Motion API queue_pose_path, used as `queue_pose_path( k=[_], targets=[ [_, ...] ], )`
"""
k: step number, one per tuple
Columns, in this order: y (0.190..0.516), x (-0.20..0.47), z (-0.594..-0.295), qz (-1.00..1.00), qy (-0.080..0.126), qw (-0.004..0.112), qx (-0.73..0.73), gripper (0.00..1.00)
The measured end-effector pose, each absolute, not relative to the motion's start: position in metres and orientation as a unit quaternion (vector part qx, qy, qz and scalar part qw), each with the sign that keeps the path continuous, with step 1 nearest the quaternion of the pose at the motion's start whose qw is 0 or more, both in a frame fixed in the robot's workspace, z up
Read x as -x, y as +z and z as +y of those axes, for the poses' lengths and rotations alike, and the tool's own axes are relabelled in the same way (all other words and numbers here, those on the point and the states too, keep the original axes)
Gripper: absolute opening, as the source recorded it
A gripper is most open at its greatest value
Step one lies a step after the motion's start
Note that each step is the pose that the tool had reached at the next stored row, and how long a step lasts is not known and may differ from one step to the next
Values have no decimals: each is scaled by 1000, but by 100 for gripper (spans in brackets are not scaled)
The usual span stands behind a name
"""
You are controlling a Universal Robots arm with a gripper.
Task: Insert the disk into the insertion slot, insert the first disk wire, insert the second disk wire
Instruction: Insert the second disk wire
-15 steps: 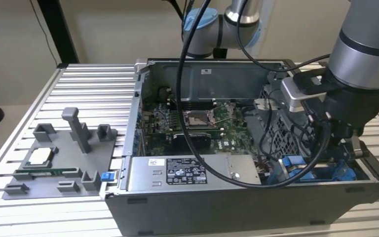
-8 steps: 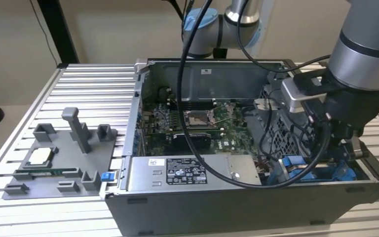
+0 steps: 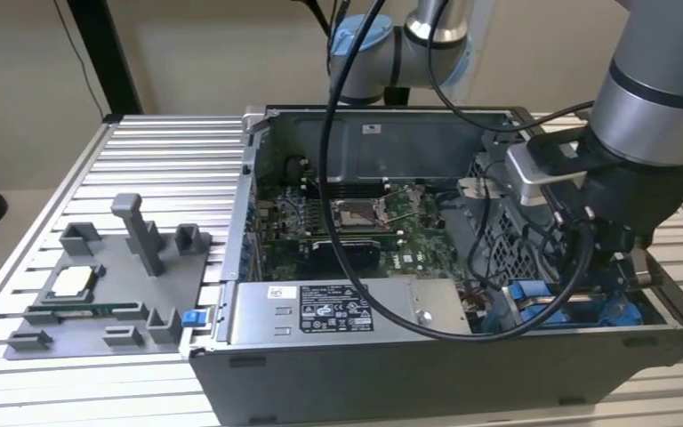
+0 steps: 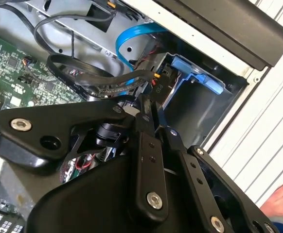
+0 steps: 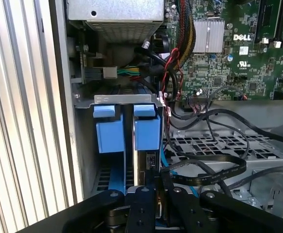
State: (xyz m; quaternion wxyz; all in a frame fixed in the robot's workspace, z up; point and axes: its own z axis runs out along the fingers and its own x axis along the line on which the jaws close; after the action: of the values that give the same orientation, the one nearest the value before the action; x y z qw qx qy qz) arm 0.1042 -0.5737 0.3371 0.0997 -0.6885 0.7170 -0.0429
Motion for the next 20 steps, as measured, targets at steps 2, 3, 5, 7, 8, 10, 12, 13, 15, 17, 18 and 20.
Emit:
queue_pose_path(
  k=[2, 3, 5, 7, 8, 10, 12, 13, 15, 17, 18, 20],
  targets=[
    [336, -104, -574, 717, -43, 100, 688, 0],
    [334, -104, -574, 717, -43, 100, 688, 0],
    [331, -104, -574, 717, -43, 101, 688, 0],
    [330, -104, -574, 717, -42, 101, 688, 0],
    [329, -104, -574, 717, -42, 101, 688, 0],
    [329, -104, -574, 717, -41, 103, 688, 100],
    [338, -104, -574, 717, -41, 102, 688, 100],
    [343, -104, -574, 717, -41, 102, 688, 100],
    [352, -104, -574, 717, -41, 102, 688, 100],
    [361, -104, -574, 717, -41, 102, 688, 100],
    [366, -104, -574, 717, -41, 102, 688, 100],
    [374, -104, -574, 717, -41, 102, 688, 100]
  ],
)
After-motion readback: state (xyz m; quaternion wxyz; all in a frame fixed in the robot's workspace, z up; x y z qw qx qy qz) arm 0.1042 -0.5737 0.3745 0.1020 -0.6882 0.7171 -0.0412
